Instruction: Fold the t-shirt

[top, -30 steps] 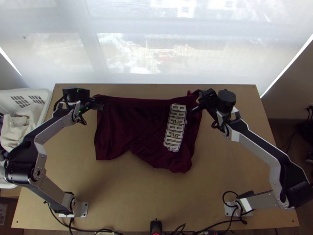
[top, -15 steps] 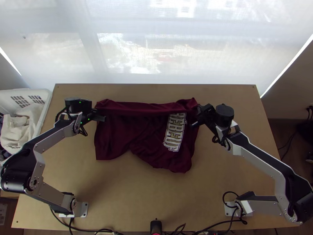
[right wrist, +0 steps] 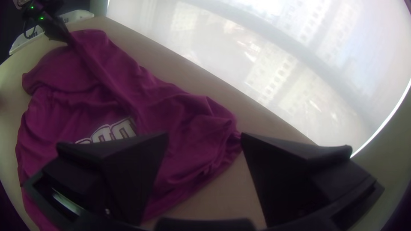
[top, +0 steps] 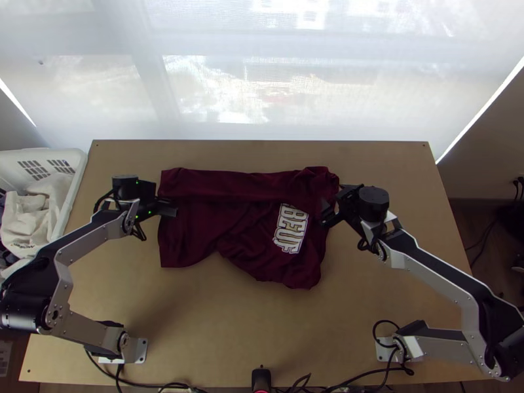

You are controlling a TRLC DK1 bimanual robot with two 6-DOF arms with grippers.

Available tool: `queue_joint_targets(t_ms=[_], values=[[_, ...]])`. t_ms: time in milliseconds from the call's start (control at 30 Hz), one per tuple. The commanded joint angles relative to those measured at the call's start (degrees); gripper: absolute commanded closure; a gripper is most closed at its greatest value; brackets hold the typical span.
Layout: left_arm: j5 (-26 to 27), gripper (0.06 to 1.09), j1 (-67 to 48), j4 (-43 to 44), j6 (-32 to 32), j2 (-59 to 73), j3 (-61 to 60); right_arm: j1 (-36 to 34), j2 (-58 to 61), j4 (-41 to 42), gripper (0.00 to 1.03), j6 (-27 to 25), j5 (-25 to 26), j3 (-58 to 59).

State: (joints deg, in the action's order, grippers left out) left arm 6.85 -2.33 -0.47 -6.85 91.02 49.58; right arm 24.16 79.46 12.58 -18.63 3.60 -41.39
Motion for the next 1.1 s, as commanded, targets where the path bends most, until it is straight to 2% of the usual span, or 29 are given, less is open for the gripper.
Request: queue_joint_targets(t_ms=[0, 67, 200, 333, 433, 933, 1067], values=[[2.38, 0.26, -0.66, -9.02, 1.14, -6.91, -2.03, 0.01, -4.14, -2.65, 0.04, 0.18, 0.27, 0.96], [4.31, 0.22, -0.57, -13.59, 1.4, -10.52, -1.95, 0.01, -6.51, -4.49, 0.04, 0.35, 0.45, 0.69], [6.86, 0.2, -0.4, -24.14, 1.14, -15.88, -1.51, 0.09, -10.82, -9.24, 0.04, 0.79, 0.54, 0.34], [8.0, 0.21, -0.57, -34.51, -0.71, -15.35, -1.51, -0.26, -14.51, -12.93, 0.04, 1.32, 0.54, 0.69], [8.18, 0.21, -1.36, -38.2, -0.97, -14.47, -1.86, -0.08, -17.32, -15.39, 0.04, 2.2, 0.54, 1.04], [9.67, 0.21, -11.82, -34.86, 6.59, -6.65, 1.66, 0.97, -23.74, -20.4, 0.04, 2.11, 0.54, 3.51], [9.67, 0.38, -11.82, -35.04, 6.5, -6.03, 1.31, 0.89, -24.71, -20.93, 0.04, 1.41, 0.54, 3.51]])
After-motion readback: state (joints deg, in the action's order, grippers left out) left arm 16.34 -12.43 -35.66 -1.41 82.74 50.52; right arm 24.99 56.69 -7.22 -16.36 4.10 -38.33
